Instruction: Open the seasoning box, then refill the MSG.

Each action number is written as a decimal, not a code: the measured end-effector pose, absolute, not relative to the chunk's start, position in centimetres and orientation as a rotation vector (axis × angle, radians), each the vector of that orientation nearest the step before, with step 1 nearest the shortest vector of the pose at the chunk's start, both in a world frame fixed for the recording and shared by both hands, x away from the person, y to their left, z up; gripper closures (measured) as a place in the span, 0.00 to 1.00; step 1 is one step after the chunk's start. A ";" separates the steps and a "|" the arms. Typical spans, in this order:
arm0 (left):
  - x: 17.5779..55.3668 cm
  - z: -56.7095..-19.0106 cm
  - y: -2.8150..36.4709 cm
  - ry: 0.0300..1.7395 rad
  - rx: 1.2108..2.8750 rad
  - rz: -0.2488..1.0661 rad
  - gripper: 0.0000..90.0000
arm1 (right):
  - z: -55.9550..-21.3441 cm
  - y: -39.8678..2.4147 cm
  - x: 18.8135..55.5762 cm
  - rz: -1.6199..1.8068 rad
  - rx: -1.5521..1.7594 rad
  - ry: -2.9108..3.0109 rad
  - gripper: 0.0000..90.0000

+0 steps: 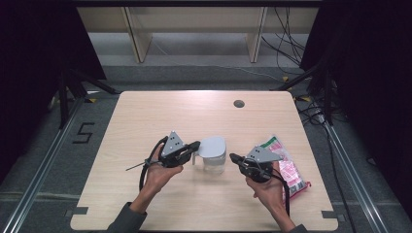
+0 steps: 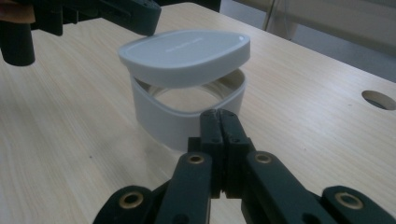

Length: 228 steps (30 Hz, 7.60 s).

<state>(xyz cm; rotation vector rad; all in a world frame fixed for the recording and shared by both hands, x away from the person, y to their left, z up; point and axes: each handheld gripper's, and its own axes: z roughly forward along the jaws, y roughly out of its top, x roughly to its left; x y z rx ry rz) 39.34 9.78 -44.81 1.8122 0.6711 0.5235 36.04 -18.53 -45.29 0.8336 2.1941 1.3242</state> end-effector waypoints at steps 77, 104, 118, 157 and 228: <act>33.9 -47.1 11.9 0.763 1.738 0.499 0.43 | -41.7 -12.8 37.4 1.414 0.693 2.190 1.00; 31.4 -48.8 10.8 0.772 1.744 0.475 0.38 | -41.3 -14.1 37.6 1.402 0.690 2.202 0.77; 30.8 -49.4 9.9 0.775 1.733 0.455 0.36 | -42.3 -21.7 37.5 1.350 0.907 2.168 0.51; 30.0 -49.7 9.0 0.772 1.762 0.439 0.31 | -44.9 -32.0 37.4 1.233 1.209 2.055 0.32; 29.4 -49.9 9.2 0.774 1.757 0.451 0.31 | -47.0 -36.3 36.6 1.113 1.424 2.061 1.00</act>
